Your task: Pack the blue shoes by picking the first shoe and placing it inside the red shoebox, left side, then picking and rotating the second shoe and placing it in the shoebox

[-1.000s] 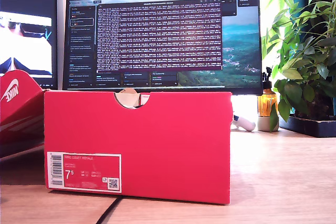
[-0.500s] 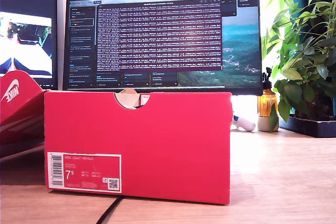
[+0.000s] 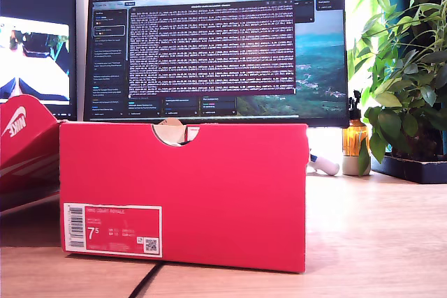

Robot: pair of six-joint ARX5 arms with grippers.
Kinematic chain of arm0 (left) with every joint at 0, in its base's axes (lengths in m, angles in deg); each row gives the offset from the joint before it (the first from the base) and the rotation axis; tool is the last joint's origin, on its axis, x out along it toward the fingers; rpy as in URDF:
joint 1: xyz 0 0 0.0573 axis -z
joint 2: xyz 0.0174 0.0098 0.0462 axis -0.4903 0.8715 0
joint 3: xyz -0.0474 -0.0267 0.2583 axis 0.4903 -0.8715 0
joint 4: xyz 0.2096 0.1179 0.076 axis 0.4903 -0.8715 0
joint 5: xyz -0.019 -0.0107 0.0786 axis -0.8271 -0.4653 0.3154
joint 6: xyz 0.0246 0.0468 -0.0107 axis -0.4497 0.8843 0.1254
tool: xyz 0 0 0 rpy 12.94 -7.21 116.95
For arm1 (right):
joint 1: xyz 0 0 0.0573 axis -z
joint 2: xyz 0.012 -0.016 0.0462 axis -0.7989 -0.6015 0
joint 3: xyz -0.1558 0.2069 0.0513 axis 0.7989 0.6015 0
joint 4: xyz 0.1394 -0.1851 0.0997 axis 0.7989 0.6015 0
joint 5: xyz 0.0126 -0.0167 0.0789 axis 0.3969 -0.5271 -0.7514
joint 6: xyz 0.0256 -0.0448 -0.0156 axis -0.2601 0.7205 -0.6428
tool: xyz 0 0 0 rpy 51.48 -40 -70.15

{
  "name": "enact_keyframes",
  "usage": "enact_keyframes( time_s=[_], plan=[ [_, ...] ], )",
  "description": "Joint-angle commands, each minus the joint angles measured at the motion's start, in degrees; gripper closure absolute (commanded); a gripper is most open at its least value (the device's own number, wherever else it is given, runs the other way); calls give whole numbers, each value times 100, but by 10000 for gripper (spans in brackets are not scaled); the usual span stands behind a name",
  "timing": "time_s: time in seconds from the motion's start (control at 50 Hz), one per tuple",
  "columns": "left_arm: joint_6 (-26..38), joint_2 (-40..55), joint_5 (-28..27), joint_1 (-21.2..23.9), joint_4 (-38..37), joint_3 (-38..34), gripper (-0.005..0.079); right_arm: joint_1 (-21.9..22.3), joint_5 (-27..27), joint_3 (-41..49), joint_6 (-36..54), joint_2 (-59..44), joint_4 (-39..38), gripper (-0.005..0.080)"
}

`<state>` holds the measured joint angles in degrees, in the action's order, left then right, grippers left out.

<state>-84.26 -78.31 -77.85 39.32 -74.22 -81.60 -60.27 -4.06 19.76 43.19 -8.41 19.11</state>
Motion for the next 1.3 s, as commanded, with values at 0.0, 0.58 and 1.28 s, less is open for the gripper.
enact_keyframes(
  time_s=[0.0,0.58,1.28],
  plan=[
    [-59,-48,7,-26,70,-179,757,-24,-2,70,17,186,-11,760],
    [-129,-48,42,-24,-203,-177,757,-24,52,52,28,1952,505,760],
    [-129,-48,35,-295,-507,-177,756,-24,20,52,4,1952,2271,760]
  ],
)
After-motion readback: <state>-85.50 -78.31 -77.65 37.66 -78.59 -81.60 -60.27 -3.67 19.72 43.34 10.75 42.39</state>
